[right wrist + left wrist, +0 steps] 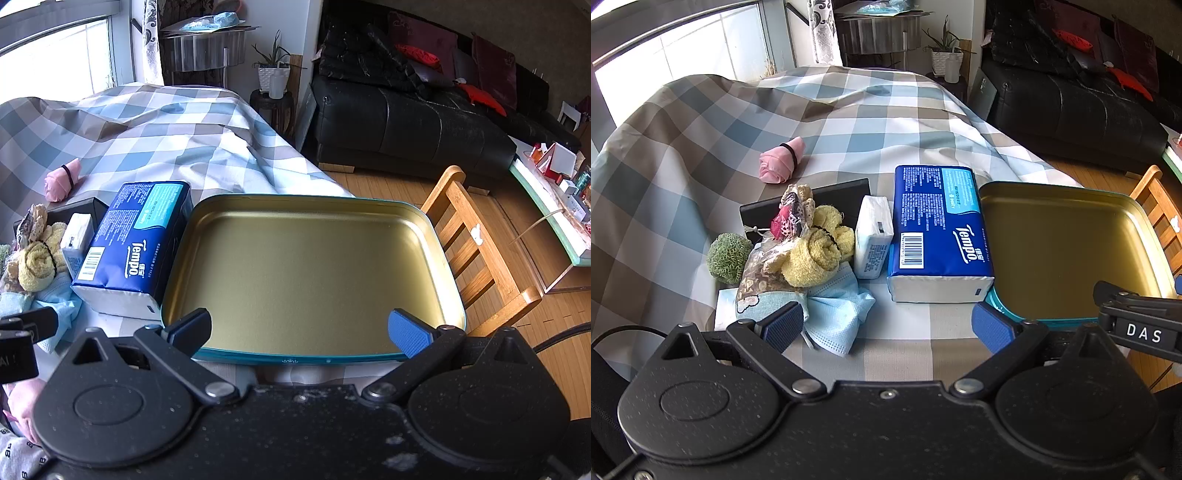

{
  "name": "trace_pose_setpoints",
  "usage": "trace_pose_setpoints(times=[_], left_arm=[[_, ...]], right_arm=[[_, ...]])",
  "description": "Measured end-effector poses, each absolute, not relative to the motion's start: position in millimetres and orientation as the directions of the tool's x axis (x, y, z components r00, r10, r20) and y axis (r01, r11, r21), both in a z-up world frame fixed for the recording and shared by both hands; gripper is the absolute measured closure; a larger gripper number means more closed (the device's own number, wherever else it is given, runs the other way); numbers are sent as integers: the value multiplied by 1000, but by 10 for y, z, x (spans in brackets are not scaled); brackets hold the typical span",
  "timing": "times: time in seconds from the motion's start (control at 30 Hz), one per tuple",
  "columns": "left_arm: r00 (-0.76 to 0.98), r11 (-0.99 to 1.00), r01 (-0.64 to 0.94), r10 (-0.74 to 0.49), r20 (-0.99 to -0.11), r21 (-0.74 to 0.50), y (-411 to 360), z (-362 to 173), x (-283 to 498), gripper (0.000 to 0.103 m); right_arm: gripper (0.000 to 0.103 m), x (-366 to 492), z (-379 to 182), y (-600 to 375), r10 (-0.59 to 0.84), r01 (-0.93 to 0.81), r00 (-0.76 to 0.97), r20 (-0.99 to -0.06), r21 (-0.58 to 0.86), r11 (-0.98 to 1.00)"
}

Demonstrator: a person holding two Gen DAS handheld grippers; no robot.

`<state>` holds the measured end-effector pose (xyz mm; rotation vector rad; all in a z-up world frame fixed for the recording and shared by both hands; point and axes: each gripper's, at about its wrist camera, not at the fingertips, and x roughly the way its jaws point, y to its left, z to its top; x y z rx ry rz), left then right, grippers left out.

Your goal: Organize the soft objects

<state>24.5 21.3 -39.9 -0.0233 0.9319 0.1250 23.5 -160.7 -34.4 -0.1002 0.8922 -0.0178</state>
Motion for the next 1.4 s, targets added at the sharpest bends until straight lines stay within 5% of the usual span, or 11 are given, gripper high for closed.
trace_pose_setpoints(times=[0.87,1.4], left_arm=[[587,994,-110,88,-805,29,244,-418,247,8],[587,979,-161,196,-785,124,1203,-256,606,8]], right_arm=[[0,228,-345,-1599,-57,-28,631,-774,-96,995],[1,256,-392,-1555,-54,-44,603,-796,-100,994]])
